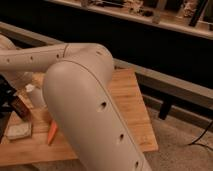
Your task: Place the ceramic cup over the eraser
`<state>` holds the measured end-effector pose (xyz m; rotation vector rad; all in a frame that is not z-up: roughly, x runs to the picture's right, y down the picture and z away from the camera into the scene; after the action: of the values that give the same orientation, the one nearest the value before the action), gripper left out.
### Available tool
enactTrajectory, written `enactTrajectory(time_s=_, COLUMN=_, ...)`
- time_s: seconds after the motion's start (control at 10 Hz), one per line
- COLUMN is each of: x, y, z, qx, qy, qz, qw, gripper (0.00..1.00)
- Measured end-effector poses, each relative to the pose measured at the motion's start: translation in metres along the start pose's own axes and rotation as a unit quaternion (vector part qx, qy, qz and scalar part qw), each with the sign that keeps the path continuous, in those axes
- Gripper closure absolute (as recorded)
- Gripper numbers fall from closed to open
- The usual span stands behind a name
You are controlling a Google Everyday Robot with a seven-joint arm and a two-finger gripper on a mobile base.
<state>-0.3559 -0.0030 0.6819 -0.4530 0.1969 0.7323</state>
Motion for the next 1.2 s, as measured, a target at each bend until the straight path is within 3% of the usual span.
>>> enactTrajectory(time_s=0.2, x=-0.007, y=0.004, z=-0.041, qx=0.014, qy=-0.028, qz=-0.016, qw=0.9994, gripper=1.0)
enactTrajectory(time_s=0.5, x=-0.013, y=0.029, z=-0.076, qx=0.02, qy=-0.049, qz=-0.051, qw=0.9973, gripper=1.0)
enactTrajectory(time_s=0.9, x=-0.019, y=0.083, z=-0.075, qx=0.005, qy=-0.047, qz=-0.106, qw=0.9932, gripper=1.0)
enactTrajectory(time_s=1.2, x=-0.031, y=0.099, z=-0.074, qx=-0.006, qy=-0.054, qz=-0.123, qw=0.9909, gripper=1.0)
